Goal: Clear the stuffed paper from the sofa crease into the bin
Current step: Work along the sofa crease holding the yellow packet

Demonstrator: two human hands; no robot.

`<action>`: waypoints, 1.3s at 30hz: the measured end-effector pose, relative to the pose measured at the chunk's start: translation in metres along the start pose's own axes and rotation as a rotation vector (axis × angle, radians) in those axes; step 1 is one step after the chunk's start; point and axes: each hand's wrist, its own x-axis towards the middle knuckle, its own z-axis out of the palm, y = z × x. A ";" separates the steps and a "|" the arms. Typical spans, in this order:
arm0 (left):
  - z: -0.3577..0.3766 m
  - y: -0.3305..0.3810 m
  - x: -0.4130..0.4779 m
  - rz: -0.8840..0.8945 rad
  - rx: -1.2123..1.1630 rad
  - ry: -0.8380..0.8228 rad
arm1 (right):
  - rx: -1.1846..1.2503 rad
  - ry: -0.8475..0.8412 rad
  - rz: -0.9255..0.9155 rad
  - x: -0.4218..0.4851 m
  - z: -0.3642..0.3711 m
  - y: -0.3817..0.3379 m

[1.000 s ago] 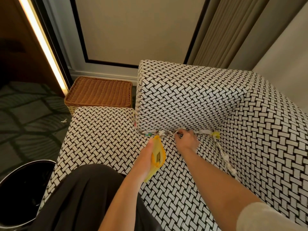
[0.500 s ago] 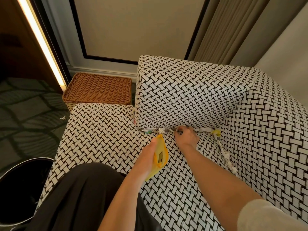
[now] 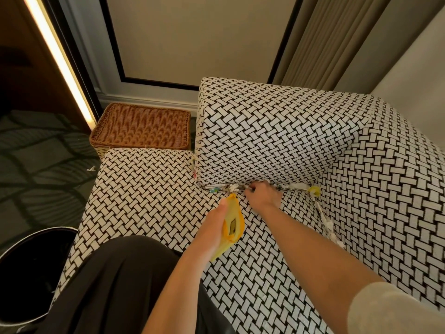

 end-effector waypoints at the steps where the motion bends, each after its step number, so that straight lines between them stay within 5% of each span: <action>1: -0.001 0.000 0.001 -0.004 0.003 0.001 | -0.020 -0.028 -0.007 0.001 0.000 0.000; 8: -0.002 0.001 -0.008 0.031 0.017 0.030 | -0.048 -0.166 -0.095 0.005 -0.007 0.006; 16: -0.001 0.001 -0.010 0.028 0.029 0.019 | 0.298 0.081 -0.237 -0.011 0.003 0.027; 25: -0.001 0.001 -0.004 -0.046 0.033 0.042 | 0.576 0.319 -0.103 -0.048 0.016 0.032; 30: 0.003 0.003 -0.012 -0.028 0.076 0.077 | 0.714 0.226 0.010 -0.077 0.015 0.035; 39: 0.010 -0.002 -0.019 -0.033 0.263 0.095 | 1.404 -0.014 0.092 -0.143 -0.039 -0.001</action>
